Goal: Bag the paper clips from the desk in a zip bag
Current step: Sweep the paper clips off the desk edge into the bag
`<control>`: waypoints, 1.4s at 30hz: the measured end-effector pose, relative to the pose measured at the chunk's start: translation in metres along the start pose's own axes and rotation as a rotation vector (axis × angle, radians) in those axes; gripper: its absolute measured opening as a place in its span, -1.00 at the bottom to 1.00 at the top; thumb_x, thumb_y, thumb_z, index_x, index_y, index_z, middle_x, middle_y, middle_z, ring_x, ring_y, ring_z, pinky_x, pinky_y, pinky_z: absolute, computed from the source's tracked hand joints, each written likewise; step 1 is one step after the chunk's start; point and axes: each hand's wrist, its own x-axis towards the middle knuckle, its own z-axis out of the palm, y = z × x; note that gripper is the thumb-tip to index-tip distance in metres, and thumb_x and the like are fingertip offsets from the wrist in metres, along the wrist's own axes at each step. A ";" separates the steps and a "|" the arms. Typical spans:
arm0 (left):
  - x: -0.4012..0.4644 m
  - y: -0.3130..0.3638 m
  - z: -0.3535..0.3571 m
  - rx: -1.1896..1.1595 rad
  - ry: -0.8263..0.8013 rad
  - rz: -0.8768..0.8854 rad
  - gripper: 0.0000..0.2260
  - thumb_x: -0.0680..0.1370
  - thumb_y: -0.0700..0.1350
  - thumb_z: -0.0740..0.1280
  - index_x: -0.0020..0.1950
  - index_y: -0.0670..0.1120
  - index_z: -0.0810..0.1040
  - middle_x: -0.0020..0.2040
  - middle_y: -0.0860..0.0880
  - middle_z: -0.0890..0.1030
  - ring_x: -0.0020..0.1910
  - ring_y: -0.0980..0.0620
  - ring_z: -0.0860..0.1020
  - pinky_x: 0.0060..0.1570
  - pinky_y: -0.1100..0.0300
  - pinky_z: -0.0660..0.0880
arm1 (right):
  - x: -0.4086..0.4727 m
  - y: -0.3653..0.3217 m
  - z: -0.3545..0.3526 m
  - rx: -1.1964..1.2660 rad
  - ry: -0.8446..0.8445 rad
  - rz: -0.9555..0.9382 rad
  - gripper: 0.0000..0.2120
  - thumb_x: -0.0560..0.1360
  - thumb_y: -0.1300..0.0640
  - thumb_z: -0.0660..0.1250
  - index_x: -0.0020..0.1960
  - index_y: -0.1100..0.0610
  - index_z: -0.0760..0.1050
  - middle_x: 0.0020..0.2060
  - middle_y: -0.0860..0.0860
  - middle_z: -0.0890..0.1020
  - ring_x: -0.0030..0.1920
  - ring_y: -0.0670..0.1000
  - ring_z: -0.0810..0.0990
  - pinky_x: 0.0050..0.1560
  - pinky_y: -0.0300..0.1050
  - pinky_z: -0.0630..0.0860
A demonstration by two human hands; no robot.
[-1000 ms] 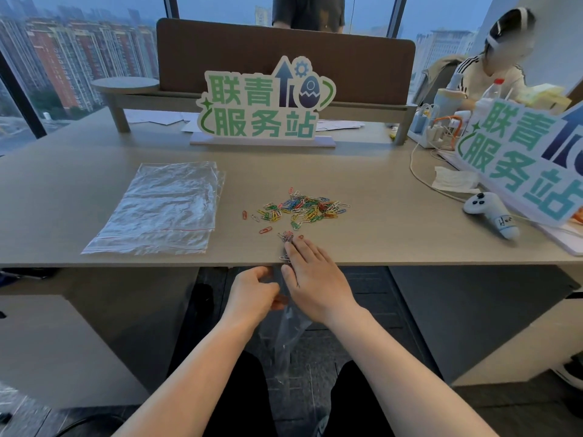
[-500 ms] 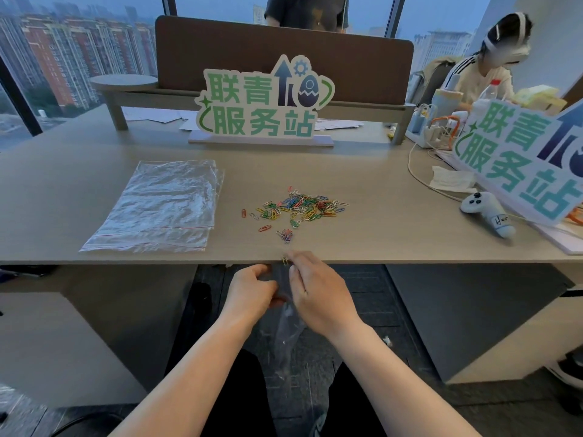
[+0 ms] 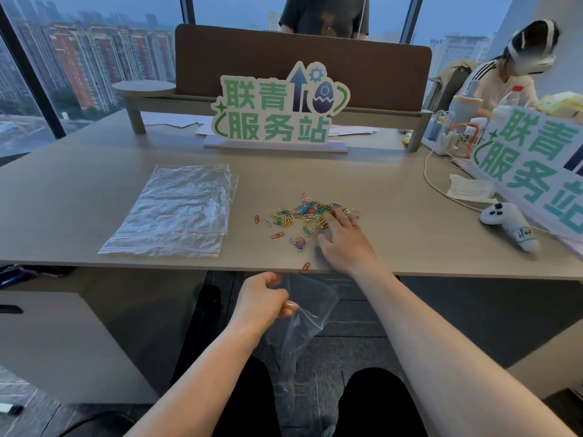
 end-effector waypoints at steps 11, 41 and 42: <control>0.005 -0.003 -0.002 0.019 0.017 0.007 -0.49 0.47 -0.40 0.23 0.43 -0.21 0.36 0.39 -0.09 0.42 -0.27 -0.05 0.69 -0.25 0.20 0.63 | 0.044 0.021 -0.002 -0.157 -0.049 0.064 -0.29 0.53 -0.36 -0.03 0.56 -0.02 0.01 0.58 0.07 -0.01 0.55 0.22 -0.07 0.52 0.13 -0.04; 0.003 -0.001 -0.003 0.022 -0.004 0.001 -0.49 0.48 -0.42 0.21 0.43 -0.22 0.34 0.40 -0.09 0.42 -0.19 -0.14 0.70 -0.27 0.21 0.62 | 0.043 0.030 -0.008 -0.162 -0.031 0.079 -0.38 0.58 -0.22 -0.06 0.55 0.05 0.08 0.56 0.09 0.11 0.54 0.14 0.06 0.51 0.10 0.02; 0.003 -0.002 -0.003 0.026 -0.003 0.001 -0.49 0.48 -0.42 0.21 0.43 -0.21 0.35 0.39 -0.09 0.43 -0.18 -0.14 0.70 -0.24 0.19 0.63 | 0.040 0.028 -0.008 -0.158 -0.030 0.057 -0.39 0.58 -0.21 -0.06 0.55 0.06 0.09 0.56 0.08 0.12 0.54 0.12 0.07 0.51 0.08 0.02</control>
